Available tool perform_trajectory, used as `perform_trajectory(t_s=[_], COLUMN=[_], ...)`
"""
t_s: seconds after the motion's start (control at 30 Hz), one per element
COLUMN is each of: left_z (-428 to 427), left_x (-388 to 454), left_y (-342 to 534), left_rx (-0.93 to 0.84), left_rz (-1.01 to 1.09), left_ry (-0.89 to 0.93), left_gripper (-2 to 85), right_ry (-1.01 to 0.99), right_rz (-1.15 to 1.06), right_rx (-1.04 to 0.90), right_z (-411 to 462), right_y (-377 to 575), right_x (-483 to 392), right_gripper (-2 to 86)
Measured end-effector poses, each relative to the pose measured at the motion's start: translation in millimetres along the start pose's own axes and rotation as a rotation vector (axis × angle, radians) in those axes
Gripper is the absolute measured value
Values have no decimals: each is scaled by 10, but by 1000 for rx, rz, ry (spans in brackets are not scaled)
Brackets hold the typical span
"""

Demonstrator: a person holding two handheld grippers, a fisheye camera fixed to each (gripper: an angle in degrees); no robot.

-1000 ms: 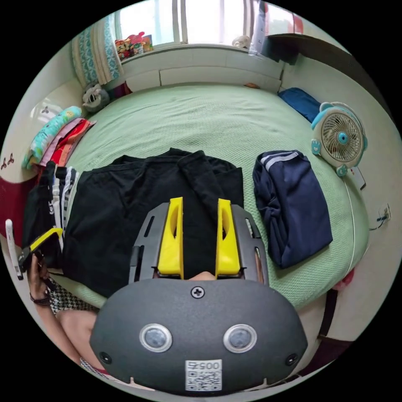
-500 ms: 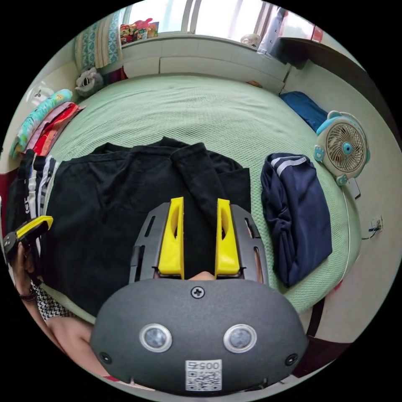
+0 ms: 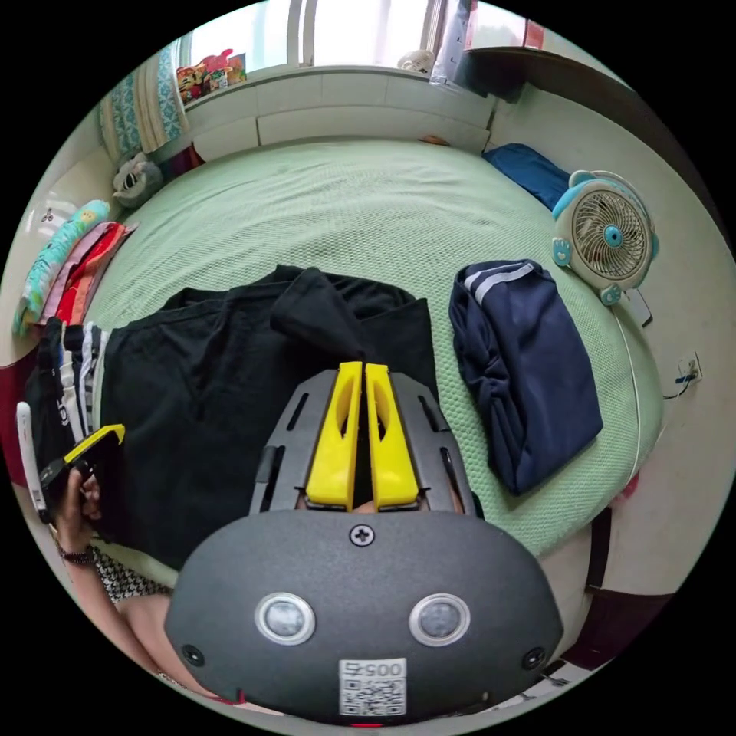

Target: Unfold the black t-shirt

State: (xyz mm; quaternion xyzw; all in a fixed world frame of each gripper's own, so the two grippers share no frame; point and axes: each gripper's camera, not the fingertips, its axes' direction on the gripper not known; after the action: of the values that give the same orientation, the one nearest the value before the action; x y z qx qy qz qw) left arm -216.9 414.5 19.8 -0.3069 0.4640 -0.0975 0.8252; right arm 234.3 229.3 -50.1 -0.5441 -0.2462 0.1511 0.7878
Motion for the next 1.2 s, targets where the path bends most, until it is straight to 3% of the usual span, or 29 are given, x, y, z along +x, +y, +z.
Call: perform_trajectory(t_s=[0.27, 0.47, 0.63, 0.83, 0.93, 1.03, 1.2], left_z=[-177, -578, -1035, -1041, -1017, -1038, -1091], left_x=[46, 70, 31, -152, -251, -277, -160], left_y=[139, 634, 1043, 1651, 1699, 1709, 1691], left_rx=[-14, 84, 247, 237, 205, 226, 244], left_rz=[28, 7, 44, 58, 27, 9, 18], left_ry=[-38, 46, 61, 98, 132, 112, 155], left_gripper=[3, -1, 40, 70, 86, 90, 92], right_ry=[-51, -155, -119, -98, 34, -48, -142], right_rz=[-40, -27, -20, 102, 200, 216, 24], right_rx=[9, -26, -29, -53, -109, -109, 25], right_z=[-284, -446, -611, -615, -441, -464, -733], right_y=[507, 900, 1354, 1752, 1842, 1954, 2135], right_x=[268, 653, 929, 1341, 1427, 1423, 1029], right_gripper=[-16, -16, -16, -14, -9, -2, 58])
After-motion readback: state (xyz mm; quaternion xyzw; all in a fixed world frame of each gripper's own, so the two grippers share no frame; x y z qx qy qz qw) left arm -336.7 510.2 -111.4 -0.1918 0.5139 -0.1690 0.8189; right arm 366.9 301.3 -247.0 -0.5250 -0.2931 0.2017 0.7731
